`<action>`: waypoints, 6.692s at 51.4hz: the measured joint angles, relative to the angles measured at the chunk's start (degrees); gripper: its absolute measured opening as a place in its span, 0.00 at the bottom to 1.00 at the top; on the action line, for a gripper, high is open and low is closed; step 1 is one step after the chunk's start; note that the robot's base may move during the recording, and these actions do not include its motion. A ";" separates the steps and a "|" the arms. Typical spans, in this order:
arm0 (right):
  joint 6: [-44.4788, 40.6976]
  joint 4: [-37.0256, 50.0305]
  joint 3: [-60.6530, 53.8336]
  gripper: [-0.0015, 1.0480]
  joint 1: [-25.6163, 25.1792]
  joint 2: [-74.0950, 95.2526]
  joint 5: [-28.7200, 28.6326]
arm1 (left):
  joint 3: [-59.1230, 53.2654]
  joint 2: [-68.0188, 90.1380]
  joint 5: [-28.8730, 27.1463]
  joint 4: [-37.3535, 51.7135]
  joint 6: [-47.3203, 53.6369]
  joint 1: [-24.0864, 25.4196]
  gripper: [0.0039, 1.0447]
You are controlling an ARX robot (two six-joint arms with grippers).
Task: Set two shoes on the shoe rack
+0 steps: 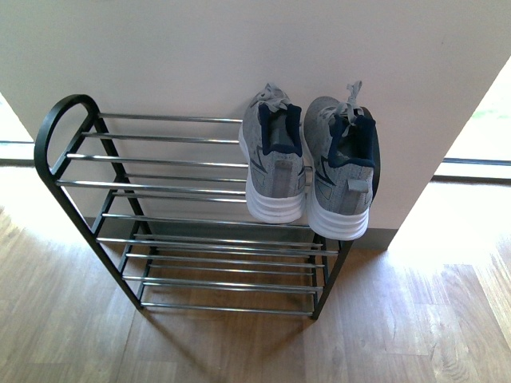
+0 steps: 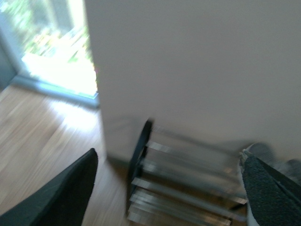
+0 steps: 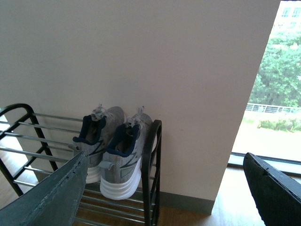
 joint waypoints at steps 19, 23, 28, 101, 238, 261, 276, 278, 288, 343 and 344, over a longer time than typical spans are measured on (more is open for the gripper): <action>0.00 0.00 0.00 0.91 0.00 0.00 0.04 | -24.35 -10.34 7.80 24.81 8.59 5.33 0.17; 0.00 0.00 0.00 0.91 0.00 0.00 0.02 | -27.43 -12.79 8.09 25.38 8.76 5.53 0.02; 0.00 0.00 0.00 0.91 0.00 0.00 0.04 | -30.73 -15.67 8.28 25.57 8.96 5.53 0.01; 0.02 0.00 0.00 0.91 0.00 0.00 0.02 | -42.86 -48.11 8.26 6.64 9.03 5.53 0.01; 0.02 0.00 0.00 0.91 0.00 0.00 0.04 | -42.84 -58.95 8.26 -5.22 9.14 5.55 0.91; 0.02 -0.02 0.00 0.91 0.00 0.00 0.02 | -42.84 -58.95 8.26 -5.20 9.14 5.55 0.91; 0.02 -0.04 0.00 0.91 0.00 -0.02 0.02 | -42.84 -58.95 8.26 -5.22 9.14 5.55 0.91; 0.02 -0.04 0.00 0.91 0.00 -0.02 0.00 | -42.84 -58.95 8.26 -5.22 9.14 5.57 0.91; 0.02 -0.04 0.00 0.91 0.00 -0.02 0.20 | -42.84 -58.95 8.31 -5.20 9.14 5.55 0.91; 0.04 -0.09 0.00 0.91 0.00 0.00 -0.37 | -42.84 -58.95 7.98 -5.22 9.14 5.55 0.91; 0.04 -0.09 0.00 0.91 -0.02 0.00 -0.39 | -42.84 -58.97 8.02 -5.20 9.16 5.55 0.91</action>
